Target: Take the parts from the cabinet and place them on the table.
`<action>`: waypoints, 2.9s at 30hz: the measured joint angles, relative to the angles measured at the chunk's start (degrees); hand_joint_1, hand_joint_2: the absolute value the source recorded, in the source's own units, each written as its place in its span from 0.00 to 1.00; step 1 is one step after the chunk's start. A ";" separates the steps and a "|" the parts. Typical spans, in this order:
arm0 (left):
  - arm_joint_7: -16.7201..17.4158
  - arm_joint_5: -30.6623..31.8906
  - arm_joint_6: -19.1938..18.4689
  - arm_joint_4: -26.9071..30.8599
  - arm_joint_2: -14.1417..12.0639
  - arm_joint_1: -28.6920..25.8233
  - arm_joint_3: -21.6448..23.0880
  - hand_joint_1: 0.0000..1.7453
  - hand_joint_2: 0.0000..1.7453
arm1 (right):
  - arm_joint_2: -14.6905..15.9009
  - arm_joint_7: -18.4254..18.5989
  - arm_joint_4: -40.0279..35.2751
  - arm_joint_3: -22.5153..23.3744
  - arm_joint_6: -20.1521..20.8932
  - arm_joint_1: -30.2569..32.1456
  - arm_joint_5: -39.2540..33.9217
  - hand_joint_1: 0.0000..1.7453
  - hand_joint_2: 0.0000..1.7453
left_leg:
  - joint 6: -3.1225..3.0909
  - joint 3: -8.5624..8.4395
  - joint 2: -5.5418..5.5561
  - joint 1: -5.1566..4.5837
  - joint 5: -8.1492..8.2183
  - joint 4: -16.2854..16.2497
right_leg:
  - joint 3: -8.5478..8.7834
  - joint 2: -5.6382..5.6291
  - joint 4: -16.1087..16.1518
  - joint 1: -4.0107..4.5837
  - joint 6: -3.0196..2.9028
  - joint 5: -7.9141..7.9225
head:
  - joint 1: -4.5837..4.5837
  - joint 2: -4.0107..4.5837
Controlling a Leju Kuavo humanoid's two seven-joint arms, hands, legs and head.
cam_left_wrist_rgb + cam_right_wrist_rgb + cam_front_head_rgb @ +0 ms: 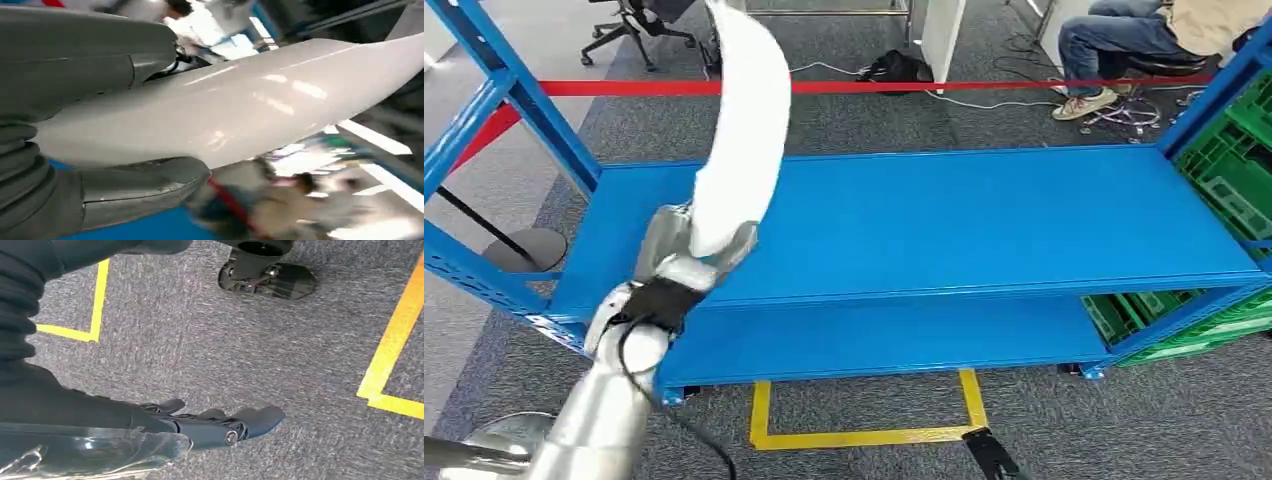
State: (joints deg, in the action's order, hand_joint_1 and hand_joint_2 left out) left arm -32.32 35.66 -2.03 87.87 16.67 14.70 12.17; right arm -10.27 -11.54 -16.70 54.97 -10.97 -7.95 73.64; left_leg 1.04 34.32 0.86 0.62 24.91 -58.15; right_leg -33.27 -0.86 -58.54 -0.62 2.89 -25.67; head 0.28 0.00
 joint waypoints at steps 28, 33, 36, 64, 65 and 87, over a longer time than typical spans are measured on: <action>-7.66 -34.24 -7.05 22.48 -1.75 -12.85 4.53 1.00 1.00 | -0.04 0.33 0.00 0.68 -1.92 1.43 -1.51 0.00 1.00 | 0.04 -0.02 0.00 0.03 -0.07 0.02 | -0.02 0.00 -0.02 0.03 0.00 0.01 | -0.02 0.00; -7.66 -38.43 -14.02 21.67 -1.96 -18.52 4.51 1.00 1.00 | -0.07 -1.90 0.00 2.14 -2.16 2.28 -3.11 0.00 1.00 | 0.05 0.03 0.00 0.03 -0.02 0.02 | -0.07 0.01 -0.02 0.02 -0.03 -0.02 | -0.02 0.00; -7.66 -38.26 -15.22 20.62 -1.96 -21.46 4.42 1.00 1.00 | -0.07 -3.65 0.00 3.26 -2.38 2.54 -3.65 0.00 1.00 | 0.03 0.03 0.00 0.03 -0.02 0.02 | -0.08 0.01 -0.01 0.02 -0.03 -0.03 | 0.00 0.00; -7.66 -34.37 -14.56 18.59 -1.90 -23.77 5.53 1.00 1.00 | -0.55 -12.37 0.00 4.90 0.79 2.50 -2.67 0.00 1.00 | -0.06 0.03 0.00 -0.12 0.00 -0.02 | -0.05 0.02 0.06 -0.11 0.08 0.06 | -0.02 0.00; -7.66 -34.37 -14.58 18.57 -1.90 -23.75 5.62 1.00 1.00 | -0.55 -12.37 0.00 4.94 0.81 2.48 -2.84 0.00 1.00 | -0.09 0.03 0.00 -0.16 0.02 -0.02 | -0.05 0.02 0.06 -0.16 0.10 0.07 | -0.02 0.00; 3.40 -35.71 0.58 11.23 -1.57 -23.53 4.36 1.00 1.00 | -1.55 -6.51 -0.02 8.70 -3.13 2.40 -3.43 0.00 1.00 | 0.01 -1.21 -0.04 -0.43 0.09 0.87 | -0.27 -0.14 -0.27 -0.59 0.30 0.08 | 0.55 0.00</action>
State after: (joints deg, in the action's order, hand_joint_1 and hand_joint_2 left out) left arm -28.92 -0.05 -1.45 99.10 15.10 -8.83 16.52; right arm -11.82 -18.05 -16.72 63.67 -14.10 -5.55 70.20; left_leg 1.06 33.11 0.82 0.19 25.00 -57.28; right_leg -33.54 -1.00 -58.81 -1.21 3.19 -25.59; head 0.83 0.00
